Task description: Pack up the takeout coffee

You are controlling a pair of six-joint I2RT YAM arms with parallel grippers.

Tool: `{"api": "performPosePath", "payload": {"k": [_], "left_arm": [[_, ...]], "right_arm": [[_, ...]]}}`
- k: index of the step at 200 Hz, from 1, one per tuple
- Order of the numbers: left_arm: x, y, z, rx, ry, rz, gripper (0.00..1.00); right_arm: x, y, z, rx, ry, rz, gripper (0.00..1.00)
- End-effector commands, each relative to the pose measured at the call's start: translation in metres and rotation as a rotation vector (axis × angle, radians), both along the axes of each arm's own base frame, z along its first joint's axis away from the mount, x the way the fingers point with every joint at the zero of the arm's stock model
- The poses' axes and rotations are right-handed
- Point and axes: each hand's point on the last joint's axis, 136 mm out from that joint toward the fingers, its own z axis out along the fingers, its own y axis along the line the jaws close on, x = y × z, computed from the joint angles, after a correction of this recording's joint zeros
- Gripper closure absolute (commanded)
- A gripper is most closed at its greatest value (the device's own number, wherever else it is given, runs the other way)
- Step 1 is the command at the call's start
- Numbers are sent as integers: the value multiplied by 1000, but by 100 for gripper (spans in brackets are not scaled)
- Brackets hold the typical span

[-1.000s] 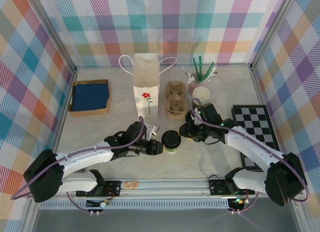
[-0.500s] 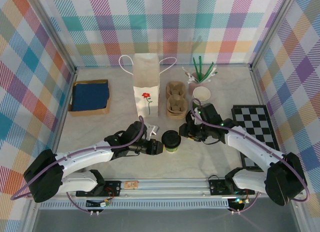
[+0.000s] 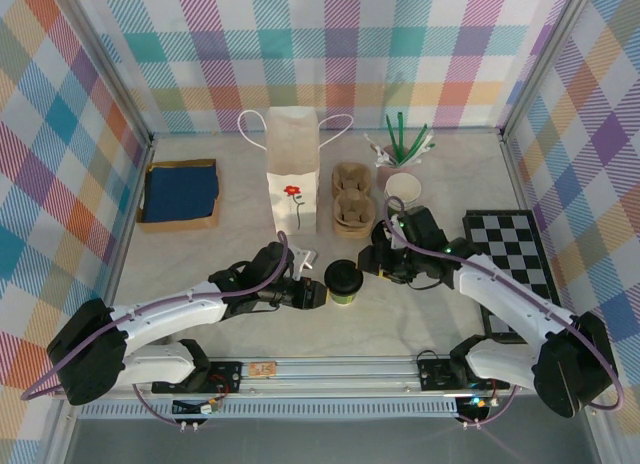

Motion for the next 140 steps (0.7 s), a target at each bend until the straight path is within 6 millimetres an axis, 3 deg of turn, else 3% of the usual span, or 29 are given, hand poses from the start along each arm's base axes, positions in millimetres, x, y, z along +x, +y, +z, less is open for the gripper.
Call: {"api": "performPosePath", "payload": {"k": [1,97,140], "left_arm": [[9,-4,13,-22,-37,6,69],[5,1,9,4,-23,-1,69],[-4,16,23,31,-40,-4,62]], "right_arm": [[-3,-3,1,-17,-12,5,42],[-4,-3,12,1,-46,20,39],[-5,-7,13,-11,-50,20,39]]}}
